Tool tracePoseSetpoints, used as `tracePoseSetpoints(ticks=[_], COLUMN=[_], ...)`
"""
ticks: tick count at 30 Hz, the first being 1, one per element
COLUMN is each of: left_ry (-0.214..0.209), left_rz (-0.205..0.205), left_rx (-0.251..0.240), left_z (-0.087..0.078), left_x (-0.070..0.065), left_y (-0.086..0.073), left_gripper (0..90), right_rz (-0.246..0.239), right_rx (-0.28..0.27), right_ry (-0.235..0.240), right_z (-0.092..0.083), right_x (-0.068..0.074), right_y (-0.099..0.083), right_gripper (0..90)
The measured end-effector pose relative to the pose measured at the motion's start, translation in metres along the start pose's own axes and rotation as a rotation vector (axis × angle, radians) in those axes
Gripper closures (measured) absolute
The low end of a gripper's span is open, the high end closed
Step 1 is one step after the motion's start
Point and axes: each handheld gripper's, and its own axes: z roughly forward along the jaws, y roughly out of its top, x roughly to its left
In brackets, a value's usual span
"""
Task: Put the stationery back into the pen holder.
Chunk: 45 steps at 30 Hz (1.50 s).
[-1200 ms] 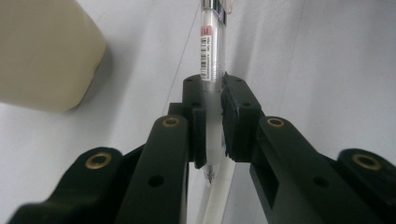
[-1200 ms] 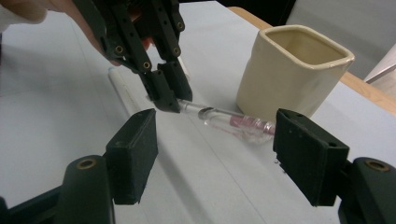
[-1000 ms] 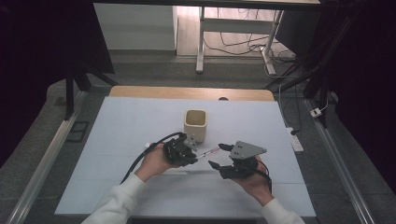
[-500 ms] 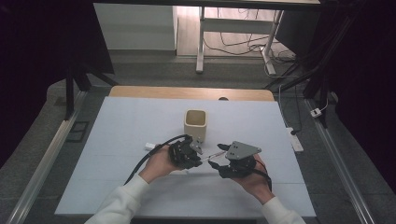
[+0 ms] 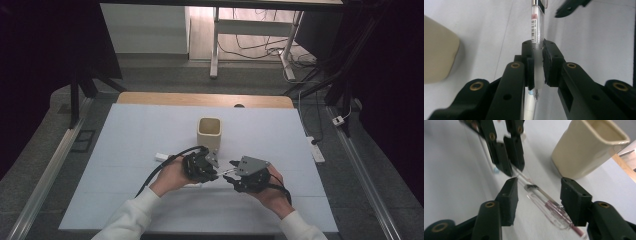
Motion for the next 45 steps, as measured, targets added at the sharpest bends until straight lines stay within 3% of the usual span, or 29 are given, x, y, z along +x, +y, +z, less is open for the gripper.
tracePoseSetpoints(ticks=[9,12,19,25,28,30,35,41,45], left_ry=[-0.021,-0.037,-0.048,-0.045,-0.022,0.000,0.063,0.117,0.141], left_rz=[0.008,0.014,0.041,0.038,0.029,0.014,-0.039,-0.112,-0.138], left_rx=[-0.016,-0.023,-0.008,-0.041,-0.078,-0.103,-0.185,-0.322,-0.368], left_z=[-0.005,-0.008,-0.006,-0.010,-0.012,-0.013,-0.016,-0.026,-0.028], left_x=[0.000,0.001,0.000,0.001,0.002,0.002,0.003,0.007,0.008], left_y=[-0.001,-0.002,-0.003,-0.006,-0.008,-0.009,-0.013,-0.019,-0.022], left_gripper=[79.5,79.6,79.5,77.9,75.7,68.9,49.6,40.9,37.9], right_rz=[-0.079,-0.140,-0.252,-0.280,-0.299,-0.287,-0.202,-0.093,-0.022], right_rx=[0.066,0.104,0.131,0.123,0.128,0.111,0.078,0.007,-0.025], right_ry=[-0.006,-0.028,-0.004,0.024,0.029,0.021,0.027,0.035,0.043], right_z=[0.005,0.008,0.011,0.011,0.011,0.011,0.007,0.002,0.000], right_x=[0.005,0.009,0.017,0.019,0.021,0.020,0.011,0.000,-0.005], right_y=[-0.002,-0.003,-0.004,-0.004,-0.003,-0.004,-0.007,-0.012,-0.015], right_gripper=[55.5,61.2,69.8,74.6,76.3,76.5,76.5,76.5,76.5])
